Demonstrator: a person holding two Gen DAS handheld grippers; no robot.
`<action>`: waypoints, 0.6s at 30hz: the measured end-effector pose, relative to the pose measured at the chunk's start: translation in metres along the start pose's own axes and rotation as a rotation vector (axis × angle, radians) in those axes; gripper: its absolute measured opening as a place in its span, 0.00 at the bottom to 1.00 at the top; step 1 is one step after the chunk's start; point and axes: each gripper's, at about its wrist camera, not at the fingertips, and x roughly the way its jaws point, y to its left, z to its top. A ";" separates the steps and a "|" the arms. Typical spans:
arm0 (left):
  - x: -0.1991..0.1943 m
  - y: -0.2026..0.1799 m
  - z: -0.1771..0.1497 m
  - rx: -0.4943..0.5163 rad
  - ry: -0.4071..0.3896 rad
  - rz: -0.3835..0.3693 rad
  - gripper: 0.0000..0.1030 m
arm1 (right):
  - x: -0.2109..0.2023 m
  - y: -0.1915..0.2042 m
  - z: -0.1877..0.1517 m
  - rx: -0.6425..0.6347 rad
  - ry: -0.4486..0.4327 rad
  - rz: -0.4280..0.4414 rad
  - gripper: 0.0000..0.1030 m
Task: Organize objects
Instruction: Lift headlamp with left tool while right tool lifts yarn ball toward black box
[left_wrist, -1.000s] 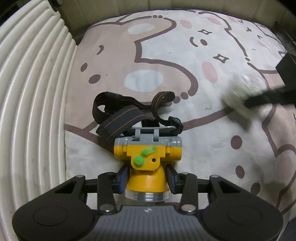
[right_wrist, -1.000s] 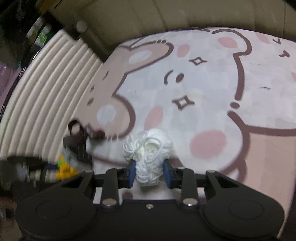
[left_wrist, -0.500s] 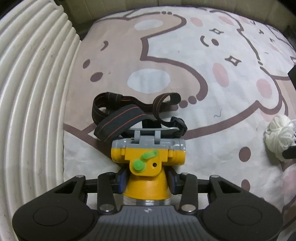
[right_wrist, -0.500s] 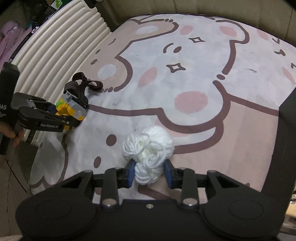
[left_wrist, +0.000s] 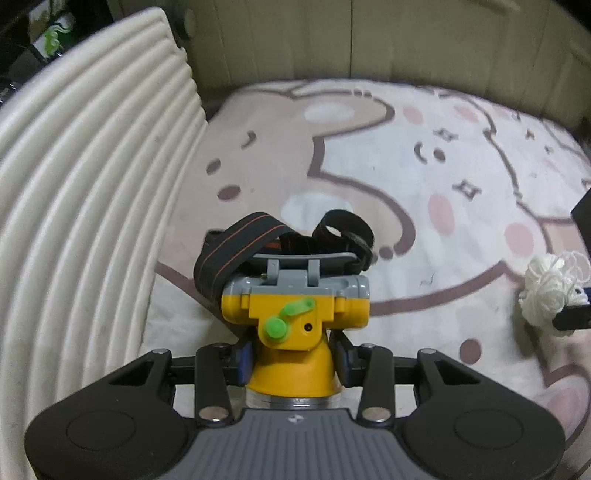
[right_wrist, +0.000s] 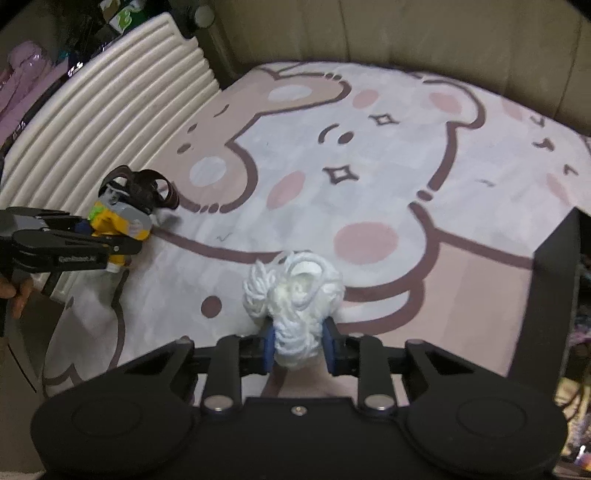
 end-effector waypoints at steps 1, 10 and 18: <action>-0.005 0.000 0.002 -0.002 -0.010 0.001 0.41 | -0.004 0.000 0.000 0.005 -0.012 -0.002 0.26; -0.057 -0.014 0.012 0.001 -0.096 -0.002 0.41 | -0.050 -0.001 0.003 0.041 -0.135 -0.027 0.25; -0.098 -0.037 0.017 0.009 -0.153 -0.007 0.41 | -0.086 -0.004 -0.004 0.070 -0.227 -0.036 0.25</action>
